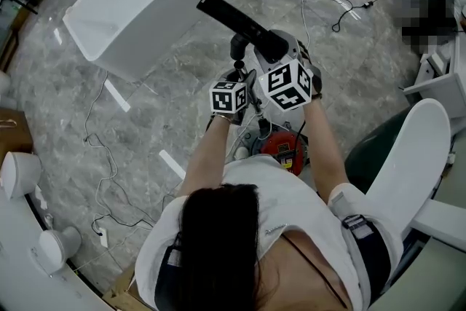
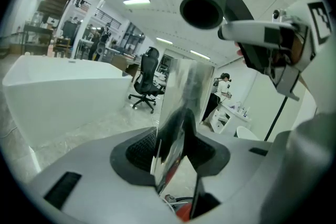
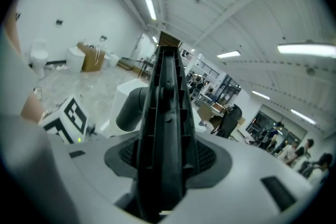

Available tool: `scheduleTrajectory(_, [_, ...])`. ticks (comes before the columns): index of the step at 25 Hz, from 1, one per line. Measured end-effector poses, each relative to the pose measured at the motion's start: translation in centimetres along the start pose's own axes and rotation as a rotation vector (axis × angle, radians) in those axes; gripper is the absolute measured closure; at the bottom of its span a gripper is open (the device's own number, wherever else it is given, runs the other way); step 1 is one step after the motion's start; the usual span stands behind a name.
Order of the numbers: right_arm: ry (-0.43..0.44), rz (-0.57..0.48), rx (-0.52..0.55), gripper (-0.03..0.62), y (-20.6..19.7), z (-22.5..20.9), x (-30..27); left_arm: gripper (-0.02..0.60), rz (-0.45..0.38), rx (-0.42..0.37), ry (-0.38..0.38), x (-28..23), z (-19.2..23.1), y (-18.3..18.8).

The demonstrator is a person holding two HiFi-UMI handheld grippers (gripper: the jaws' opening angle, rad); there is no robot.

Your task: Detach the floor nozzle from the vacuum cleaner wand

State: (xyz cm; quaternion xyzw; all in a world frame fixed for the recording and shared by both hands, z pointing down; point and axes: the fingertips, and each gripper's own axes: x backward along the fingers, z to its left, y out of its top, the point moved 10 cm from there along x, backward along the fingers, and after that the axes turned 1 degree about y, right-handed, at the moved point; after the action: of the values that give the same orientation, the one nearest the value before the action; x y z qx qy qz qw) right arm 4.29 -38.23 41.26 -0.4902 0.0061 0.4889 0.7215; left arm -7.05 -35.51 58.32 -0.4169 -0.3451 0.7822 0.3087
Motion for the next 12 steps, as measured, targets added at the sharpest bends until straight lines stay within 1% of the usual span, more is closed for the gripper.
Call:
scheduleTrajectory(1, [-0.016, -0.020, -0.036, 0.376, 0.7, -1.0, 0.5, 0.426, 0.001, -0.003, -0.004, 0.1, 0.1, 0.0])
scheduleTrajectory(2, [-0.030, -0.033, -0.046, 0.376, 1.3, -1.9, 1.0, 0.426, -0.001, -0.004, -0.005, 0.1, 0.1, -0.1])
scheduleTrajectory(5, [-0.059, -0.057, -0.036, 0.376, 2.4, -3.5, 2.3, 0.426, -0.003, 0.004, -0.001, 0.2, 0.1, -0.2])
scheduleTrajectory(12, [-0.070, -0.065, -0.052, 0.376, 2.8, -3.6, 3.3, 0.426, 0.001, 0.012, 0.000, 0.6, 0.2, -0.3])
